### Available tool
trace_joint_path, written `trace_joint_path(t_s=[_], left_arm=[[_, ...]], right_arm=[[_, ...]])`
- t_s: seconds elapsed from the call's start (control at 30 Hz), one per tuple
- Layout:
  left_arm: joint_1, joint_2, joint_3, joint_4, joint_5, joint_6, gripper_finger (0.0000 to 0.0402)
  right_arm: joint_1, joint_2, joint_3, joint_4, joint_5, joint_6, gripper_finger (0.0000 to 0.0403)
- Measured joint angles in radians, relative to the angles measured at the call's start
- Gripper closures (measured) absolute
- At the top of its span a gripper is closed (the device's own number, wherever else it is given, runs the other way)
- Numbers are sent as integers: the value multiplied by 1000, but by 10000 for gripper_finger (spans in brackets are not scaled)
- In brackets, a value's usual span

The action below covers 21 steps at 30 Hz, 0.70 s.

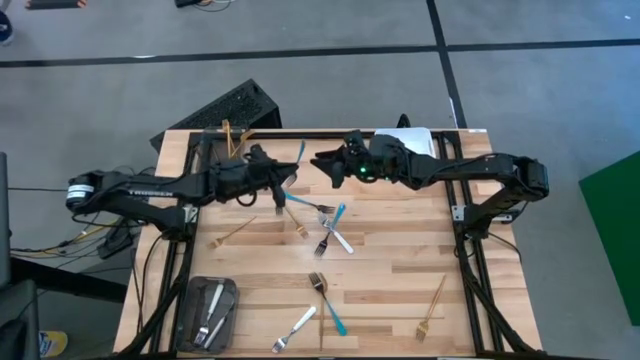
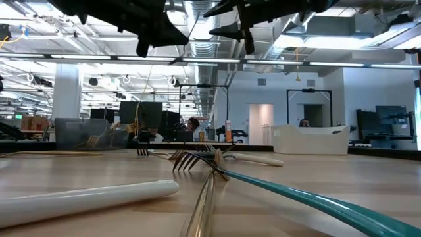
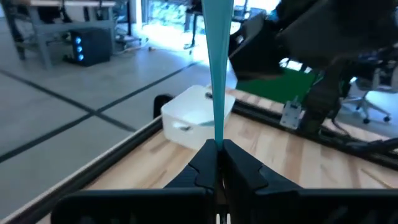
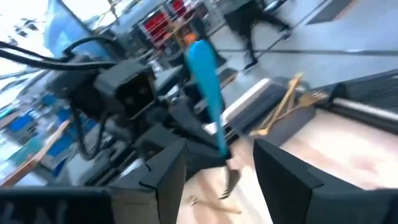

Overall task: Sort silverware by color (type)
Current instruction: Put the blue fork into the white bin

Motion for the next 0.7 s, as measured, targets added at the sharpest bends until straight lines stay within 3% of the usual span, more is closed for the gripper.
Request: trace_joint_path(t_s=[0.3,0.5,0.6,0.7], left_arm=[[55,61,1,92,213,75,401],[69,116,38,118,258,76,401],[69,145,72,121,261,96,401],[69,169,108,115,261,102,401]], right_arm=[[0,0,6,4,13,-117,209],[7,0,27,2,7,-212,218],[0,0,40,3,8,-230,243],[-11,-1,48,-30,8,-230,296]])
